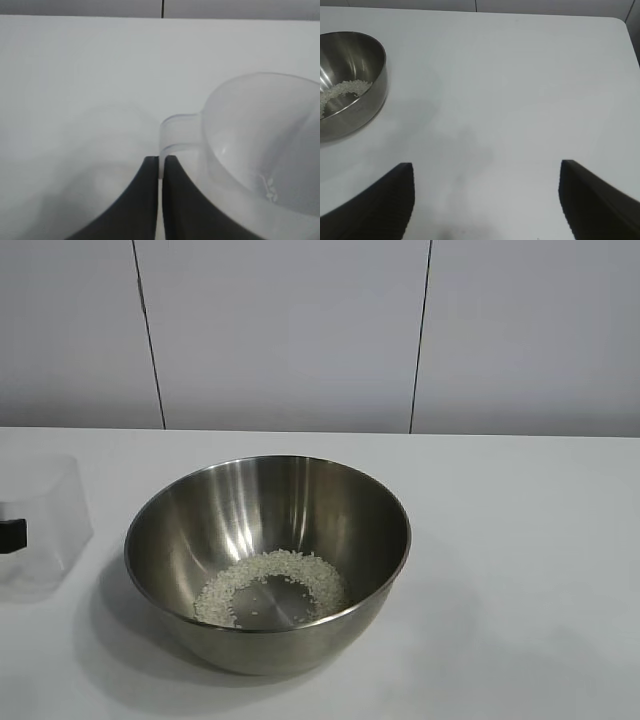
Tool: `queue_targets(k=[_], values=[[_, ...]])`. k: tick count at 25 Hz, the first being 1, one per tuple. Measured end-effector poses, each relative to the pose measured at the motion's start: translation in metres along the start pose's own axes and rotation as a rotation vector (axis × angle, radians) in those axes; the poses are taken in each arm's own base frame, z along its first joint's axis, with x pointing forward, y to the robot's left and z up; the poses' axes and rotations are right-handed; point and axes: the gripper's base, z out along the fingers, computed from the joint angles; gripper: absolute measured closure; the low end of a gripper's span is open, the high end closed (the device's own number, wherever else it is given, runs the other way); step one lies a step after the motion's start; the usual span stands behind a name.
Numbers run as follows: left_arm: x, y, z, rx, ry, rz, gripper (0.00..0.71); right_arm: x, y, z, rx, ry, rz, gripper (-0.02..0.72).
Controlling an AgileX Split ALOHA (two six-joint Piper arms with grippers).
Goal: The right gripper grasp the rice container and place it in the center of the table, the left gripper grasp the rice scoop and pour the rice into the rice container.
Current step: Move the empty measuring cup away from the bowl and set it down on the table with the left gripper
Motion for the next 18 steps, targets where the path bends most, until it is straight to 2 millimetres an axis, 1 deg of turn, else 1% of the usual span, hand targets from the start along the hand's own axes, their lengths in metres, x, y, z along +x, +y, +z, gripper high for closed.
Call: queue_targets(k=[4,8,10,12,15,18], values=[[0.0064,0.0005,0.0077,-0.011,0.021,0.013,0.701,0.0000,0.0000,0.0000,0.000,0.000,0.000,0.159],[0.0095,0.0011,0.0087,-0.019,0.033,0.012,0.701,0.0000,0.0000,0.0000,0.000,0.000,0.000,0.159],[0.0094,0.0017,0.0087,-0.025,0.032,0.011,0.689,0.0000,0.0000,0.0000,0.000,0.000,0.000,0.159],[0.0091,0.0022,0.0087,-0.031,0.029,0.008,0.648,0.0000,0.0001,0.0000,-0.002,0.000,0.001,0.159],[0.0087,0.0025,0.0087,-0.035,0.025,0.007,0.527,0.0000,0.0001,0.0000,-0.002,0.000,0.001,0.159],[0.0086,0.0028,0.0087,-0.037,0.024,0.006,0.427,0.0000,0.0001,0.0000,-0.002,0.000,0.001,0.159]])
